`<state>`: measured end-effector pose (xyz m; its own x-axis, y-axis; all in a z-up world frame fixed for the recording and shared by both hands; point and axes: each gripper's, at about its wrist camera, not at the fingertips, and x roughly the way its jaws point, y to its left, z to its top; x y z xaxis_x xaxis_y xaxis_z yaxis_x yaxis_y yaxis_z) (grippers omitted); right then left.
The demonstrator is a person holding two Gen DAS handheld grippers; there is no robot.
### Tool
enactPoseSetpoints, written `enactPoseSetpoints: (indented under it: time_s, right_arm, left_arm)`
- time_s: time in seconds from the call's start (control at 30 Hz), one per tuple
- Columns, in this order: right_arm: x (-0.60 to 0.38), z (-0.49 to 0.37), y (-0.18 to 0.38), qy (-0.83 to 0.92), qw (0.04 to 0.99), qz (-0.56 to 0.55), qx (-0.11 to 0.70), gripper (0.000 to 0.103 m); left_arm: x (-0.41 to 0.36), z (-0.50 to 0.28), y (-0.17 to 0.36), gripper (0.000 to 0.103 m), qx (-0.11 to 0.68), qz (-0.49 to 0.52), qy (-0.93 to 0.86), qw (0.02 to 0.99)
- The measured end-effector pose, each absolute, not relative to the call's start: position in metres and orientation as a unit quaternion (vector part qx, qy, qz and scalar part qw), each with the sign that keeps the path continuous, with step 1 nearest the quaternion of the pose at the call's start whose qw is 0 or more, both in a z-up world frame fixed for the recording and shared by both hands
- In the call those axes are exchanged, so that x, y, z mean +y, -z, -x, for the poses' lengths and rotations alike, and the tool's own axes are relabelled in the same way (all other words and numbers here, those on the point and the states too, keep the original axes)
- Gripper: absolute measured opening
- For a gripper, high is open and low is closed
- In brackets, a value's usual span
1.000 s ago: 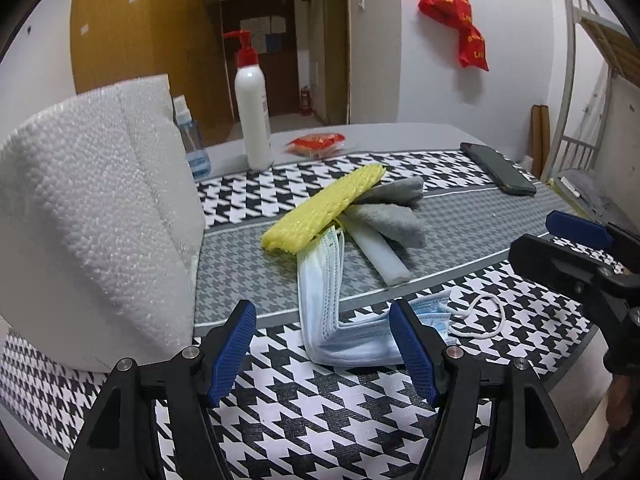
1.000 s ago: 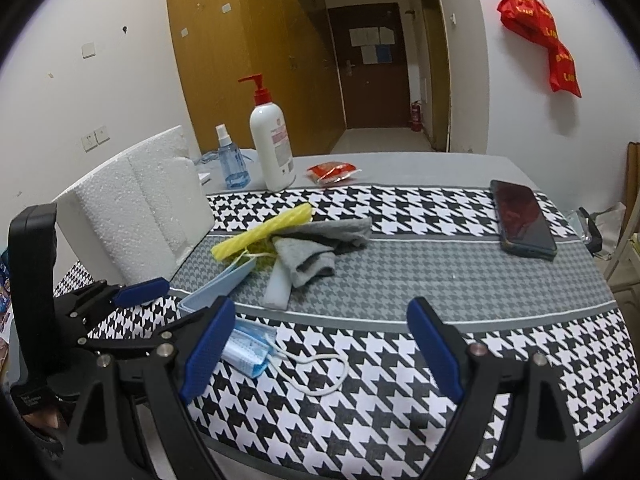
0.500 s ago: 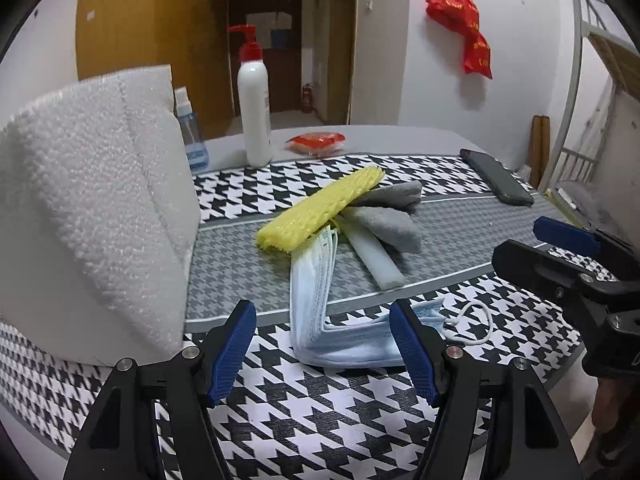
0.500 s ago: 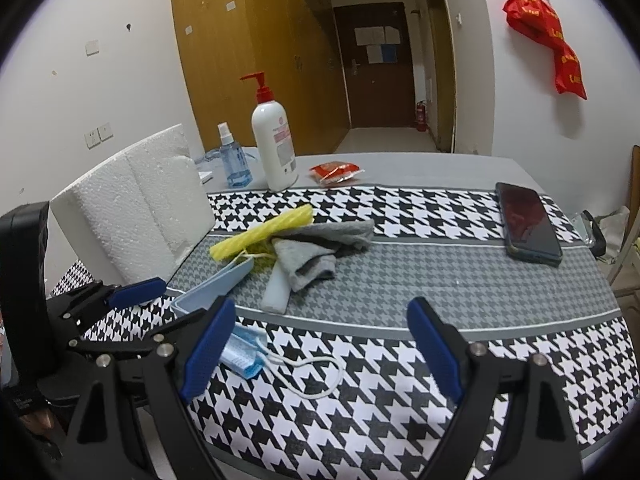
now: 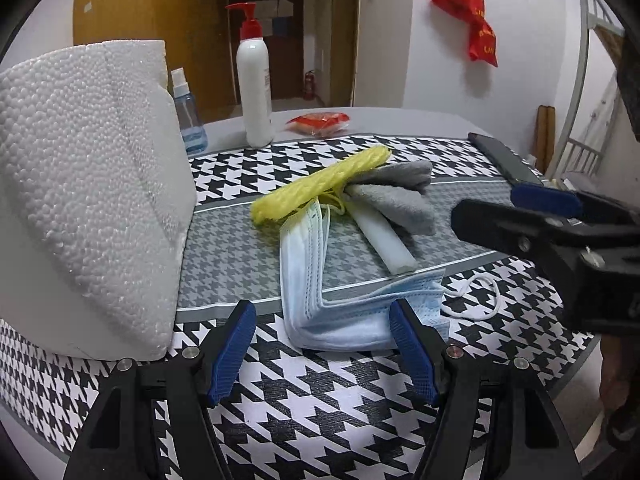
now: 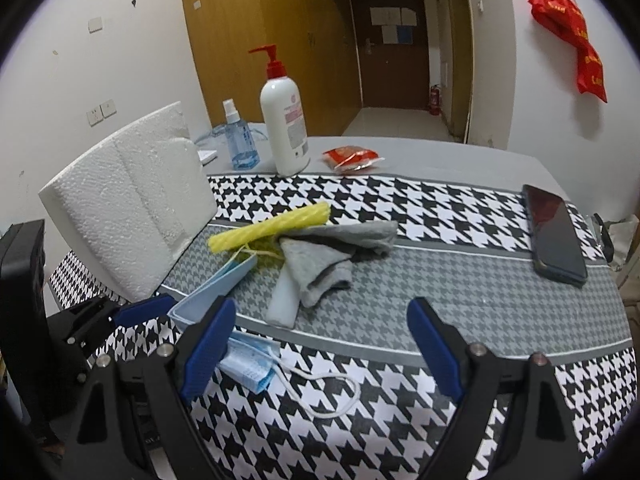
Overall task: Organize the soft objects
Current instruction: 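Grasp the grey sock with the right gripper while the left approaches the blue mask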
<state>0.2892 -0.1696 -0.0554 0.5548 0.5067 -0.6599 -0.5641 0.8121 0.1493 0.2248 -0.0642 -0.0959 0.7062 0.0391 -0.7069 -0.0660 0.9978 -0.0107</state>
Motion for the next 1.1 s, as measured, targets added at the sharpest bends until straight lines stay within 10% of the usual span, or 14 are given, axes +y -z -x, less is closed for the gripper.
enactPoseSetpoints:
  time_s: [0.27,1.1]
  right_arm:
    - [-0.151,-0.303,0.056,-0.312,0.875,0.051,0.366,0.090]
    - [-0.125,-0.333,0.081,-0.308,0.854,0.077,0.412,0.023]
  left_arm:
    - [-0.063,-0.226,0.097,0.071,0.381,0.015,-0.024,0.924]
    - [-0.063,-0.231,0.098,0.064,0.395,0.013,-0.023,0.918]
